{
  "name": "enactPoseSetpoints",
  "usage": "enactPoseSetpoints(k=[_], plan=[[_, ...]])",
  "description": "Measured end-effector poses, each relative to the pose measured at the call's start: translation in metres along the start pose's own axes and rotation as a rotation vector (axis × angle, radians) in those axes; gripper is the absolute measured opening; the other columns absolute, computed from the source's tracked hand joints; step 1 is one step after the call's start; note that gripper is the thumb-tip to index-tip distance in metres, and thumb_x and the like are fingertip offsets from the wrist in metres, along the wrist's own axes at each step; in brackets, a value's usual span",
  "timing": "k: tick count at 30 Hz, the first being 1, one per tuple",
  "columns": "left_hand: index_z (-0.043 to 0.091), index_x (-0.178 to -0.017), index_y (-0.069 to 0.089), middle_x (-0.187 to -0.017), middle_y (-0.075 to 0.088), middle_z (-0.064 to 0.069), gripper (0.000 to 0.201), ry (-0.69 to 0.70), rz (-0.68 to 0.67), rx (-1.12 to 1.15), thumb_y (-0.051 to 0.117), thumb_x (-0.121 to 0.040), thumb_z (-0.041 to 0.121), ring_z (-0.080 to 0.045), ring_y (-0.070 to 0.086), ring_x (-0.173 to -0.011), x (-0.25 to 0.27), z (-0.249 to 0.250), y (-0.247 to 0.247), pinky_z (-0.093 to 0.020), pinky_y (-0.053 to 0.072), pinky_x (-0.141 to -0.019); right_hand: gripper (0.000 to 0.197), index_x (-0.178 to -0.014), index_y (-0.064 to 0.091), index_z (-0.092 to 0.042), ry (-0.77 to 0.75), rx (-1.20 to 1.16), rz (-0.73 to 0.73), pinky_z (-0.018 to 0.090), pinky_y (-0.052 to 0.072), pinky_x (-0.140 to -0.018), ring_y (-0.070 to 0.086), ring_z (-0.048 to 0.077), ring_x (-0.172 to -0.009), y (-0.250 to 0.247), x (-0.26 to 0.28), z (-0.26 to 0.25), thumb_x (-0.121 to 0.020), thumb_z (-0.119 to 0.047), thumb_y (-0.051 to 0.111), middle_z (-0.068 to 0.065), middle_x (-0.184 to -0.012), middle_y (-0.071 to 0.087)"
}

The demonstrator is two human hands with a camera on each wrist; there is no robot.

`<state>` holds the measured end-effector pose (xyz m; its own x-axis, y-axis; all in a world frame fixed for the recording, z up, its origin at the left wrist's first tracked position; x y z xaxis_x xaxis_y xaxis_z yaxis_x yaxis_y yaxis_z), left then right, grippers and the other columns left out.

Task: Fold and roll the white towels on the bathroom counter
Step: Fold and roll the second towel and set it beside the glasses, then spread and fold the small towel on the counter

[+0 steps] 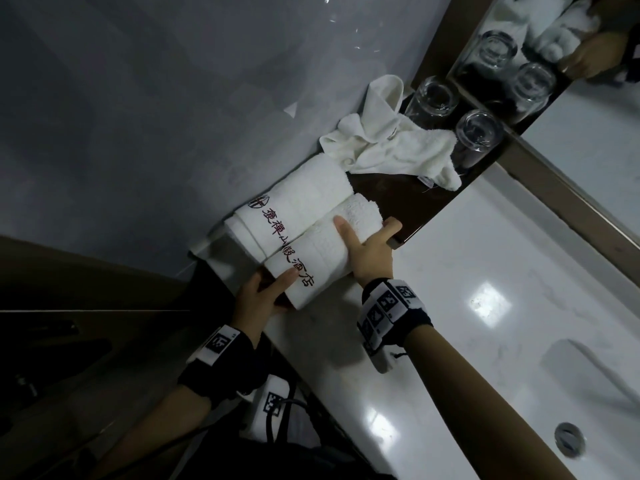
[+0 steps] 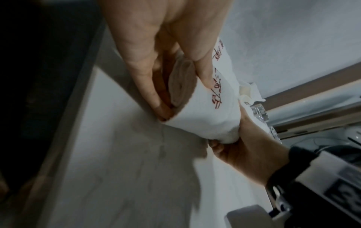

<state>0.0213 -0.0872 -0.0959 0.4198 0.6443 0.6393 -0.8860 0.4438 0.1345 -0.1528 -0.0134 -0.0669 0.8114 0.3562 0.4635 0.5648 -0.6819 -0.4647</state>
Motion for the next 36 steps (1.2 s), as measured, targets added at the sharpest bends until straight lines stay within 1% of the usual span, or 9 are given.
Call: enactPoseSetpoints(k=[5, 8, 10, 13, 17, 20, 26, 32, 36], plan=[[0.014, -0.106, 0.065, -0.098, 0.071, -0.006, 0.028, 0.008, 0.03, 0.085, 0.069, -0.079, 0.018, -0.017, 0.07, -0.085, 0.005, 0.002, 0.008, -0.031, 0.058, -0.06, 0.076, -0.126, 0.01, -0.036, -0.066, -0.283, -0.162, 0.019, 0.048, -0.073, 0.056, 0.013, -0.096, -0.003, 0.01, 0.024, -0.078, -0.043, 0.069, -0.014, -0.104, 0.048], [0.013, -0.109, 0.062, -0.101, 0.07, -0.006, 0.03, 0.028, 0.049, 0.09, 0.068, -0.081, 0.019, -0.018, 0.068, -0.09, 0.009, 0.001, 0.011, -0.029, 0.058, -0.06, 0.093, -0.134, 0.007, -0.035, -0.096, -0.267, -0.157, 0.01, 0.048, -0.064, 0.06, -0.003, -0.081, -0.004, 0.02, 0.035, -0.073, -0.034, 0.077, -0.018, -0.094, 0.053], [0.014, -0.109, 0.06, -0.101, 0.069, -0.006, 0.028, 0.033, 0.044, 0.086, 0.067, -0.082, 0.019, -0.018, 0.067, -0.09, 0.011, 0.0, 0.013, -0.029, 0.059, -0.062, 0.097, -0.135, 0.007, -0.022, -0.08, -0.264, -0.078, 0.016, 0.045, -0.07, 0.061, 0.0, -0.079, -0.005, 0.023, 0.037, -0.071, -0.032, 0.078, -0.01, -0.089, 0.058], [0.013, -0.11, 0.059, -0.103, 0.068, -0.007, 0.027, 0.007, 0.02, 0.097, 0.064, -0.084, 0.017, -0.019, 0.066, -0.093, 0.016, -0.001, 0.012, -0.03, 0.059, -0.069, 0.076, -0.12, 0.02, -0.019, -0.052, -0.299, -0.036, 0.021, 0.045, -0.072, 0.062, 0.02, -0.086, -0.006, 0.03, 0.038, -0.072, -0.03, 0.078, 0.003, -0.093, 0.06], [0.018, -0.094, 0.065, -0.093, 0.068, -0.005, 0.011, -0.024, -0.006, 0.056, 0.055, -0.088, 0.017, -0.018, 0.065, -0.084, 0.025, -0.007, 0.004, -0.029, 0.053, -0.074, 0.051, -0.11, 0.033, -0.022, -0.089, -0.201, -0.097, 0.011, 0.04, -0.064, 0.057, 0.013, -0.087, -0.011, 0.039, 0.036, -0.079, -0.035, 0.071, 0.0, -0.105, 0.057], [0.018, -0.09, 0.062, -0.084, 0.065, -0.004, 0.011, -0.018, -0.005, -0.038, 0.052, -0.09, 0.021, -0.018, 0.061, -0.078, 0.032, -0.008, 0.0, -0.028, 0.051, -0.069, 0.047, -0.11, 0.034, -0.023, -0.082, -0.173, -0.169, 0.013, 0.04, -0.066, 0.056, 0.01, -0.085, -0.016, 0.041, 0.037, -0.081, -0.035, 0.069, -0.003, -0.102, 0.055], [0.011, -0.08, 0.059, -0.072, 0.062, -0.01, 0.013, -0.007, 0.036, -0.158, 0.052, -0.09, 0.008, -0.015, 0.061, -0.061, 0.05, -0.025, -0.022, -0.016, 0.051, -0.051, 0.046, -0.121, 0.048, -0.014, -0.097, -0.116, -0.217, 0.037, 0.048, -0.095, 0.059, 0.022, -0.103, -0.039, 0.044, 0.048, -0.083, -0.033, 0.067, 0.002, -0.109, 0.059], [0.016, -0.075, 0.055, -0.067, 0.059, -0.007, 0.026, 0.01, 0.098, -0.478, 0.045, -0.093, 0.0, -0.017, 0.053, -0.058, 0.09, -0.079, -0.081, -0.013, 0.042, -0.048, 0.025, -0.108, 0.057, -0.005, -0.131, -0.171, -0.277, 0.033, 0.053, -0.077, 0.064, 0.03, -0.088, -0.064, 0.047, 0.067, -0.085, -0.014, 0.064, 0.016, -0.102, 0.064], [0.013, -0.074, 0.057, -0.065, 0.06, -0.007, 0.027, -0.019, 0.146, -0.496, 0.046, -0.091, -0.004, -0.017, 0.053, -0.057, 0.126, -0.116, -0.118, -0.015, 0.043, -0.049, 0.009, -0.093, 0.059, -0.01, -0.143, -0.167, -0.317, 0.036, 0.054, -0.076, 0.066, 0.034, -0.085, -0.074, 0.047, 0.075, -0.086, -0.007, 0.06, 0.022, -0.096, 0.066]])
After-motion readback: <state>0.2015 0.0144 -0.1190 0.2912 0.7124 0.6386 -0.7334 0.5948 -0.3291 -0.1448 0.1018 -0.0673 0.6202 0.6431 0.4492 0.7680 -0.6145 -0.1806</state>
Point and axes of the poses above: each hand's wrist, its own x-axis away from the middle knuckle, its own y-axis out of the palm, z = x × y, the point moved 3 cm from there along -x, towards the middle knuckle
